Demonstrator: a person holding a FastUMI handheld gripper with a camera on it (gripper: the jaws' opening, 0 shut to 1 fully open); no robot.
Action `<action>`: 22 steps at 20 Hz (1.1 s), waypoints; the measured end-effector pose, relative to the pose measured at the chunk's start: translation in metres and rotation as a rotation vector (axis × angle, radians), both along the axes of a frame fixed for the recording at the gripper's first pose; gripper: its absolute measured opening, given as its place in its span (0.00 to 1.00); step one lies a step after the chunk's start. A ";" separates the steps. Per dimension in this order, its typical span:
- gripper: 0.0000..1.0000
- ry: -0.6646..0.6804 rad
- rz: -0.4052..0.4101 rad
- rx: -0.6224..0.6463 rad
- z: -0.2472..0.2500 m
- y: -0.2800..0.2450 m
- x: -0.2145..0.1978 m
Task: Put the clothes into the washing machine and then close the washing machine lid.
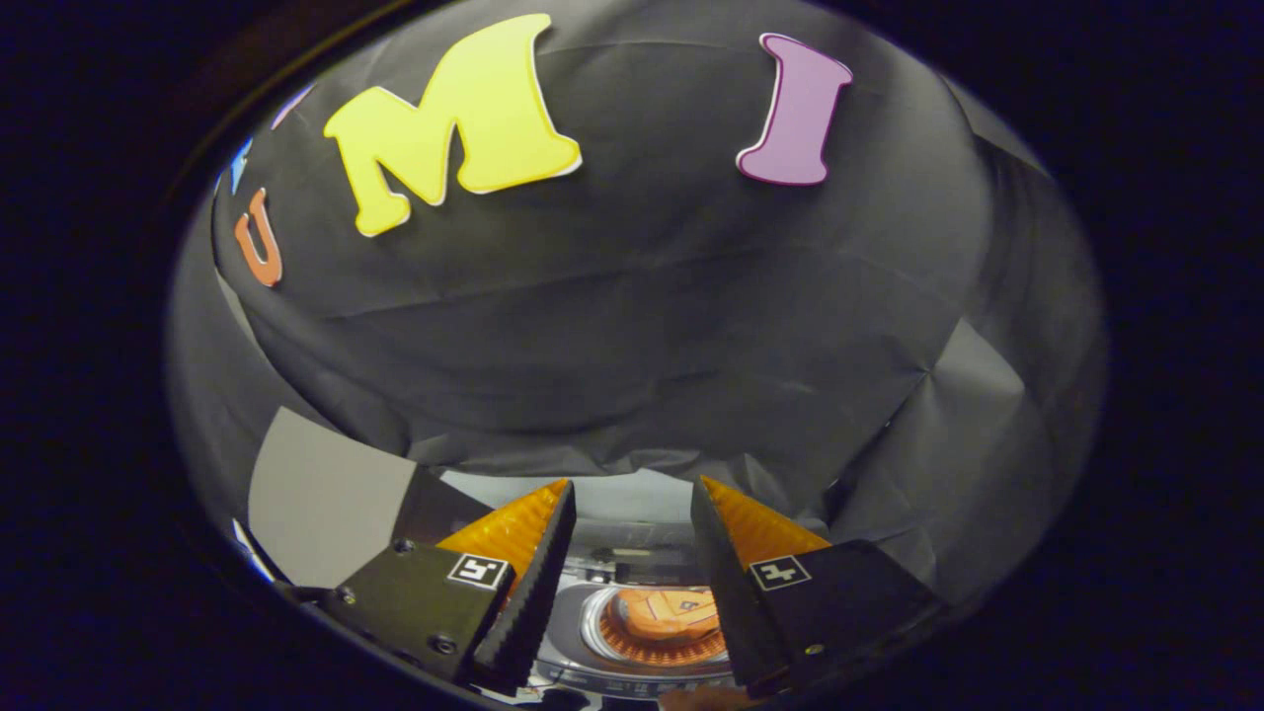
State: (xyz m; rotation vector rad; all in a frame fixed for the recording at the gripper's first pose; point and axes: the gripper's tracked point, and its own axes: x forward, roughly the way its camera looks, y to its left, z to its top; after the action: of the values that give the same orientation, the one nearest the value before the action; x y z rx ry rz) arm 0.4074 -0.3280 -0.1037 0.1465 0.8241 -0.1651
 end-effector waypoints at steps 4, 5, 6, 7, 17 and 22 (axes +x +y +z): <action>0.75 0.050 -0.008 0.019 -0.035 -0.005 -0.002; 0.75 0.065 -0.018 0.035 -0.040 -0.006 -0.006; 0.75 0.034 -0.033 0.034 -0.041 -0.007 -0.002; 0.75 0.027 -0.037 0.030 -0.044 -0.007 -0.005; 0.74 -0.209 -0.045 -0.062 -0.036 0.001 -0.036; 0.74 -0.225 -0.080 -0.067 -0.044 0.008 -0.055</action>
State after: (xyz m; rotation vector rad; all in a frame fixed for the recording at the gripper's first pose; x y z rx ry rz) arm 0.3528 -0.3203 -0.1478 0.1321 0.5883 -0.2468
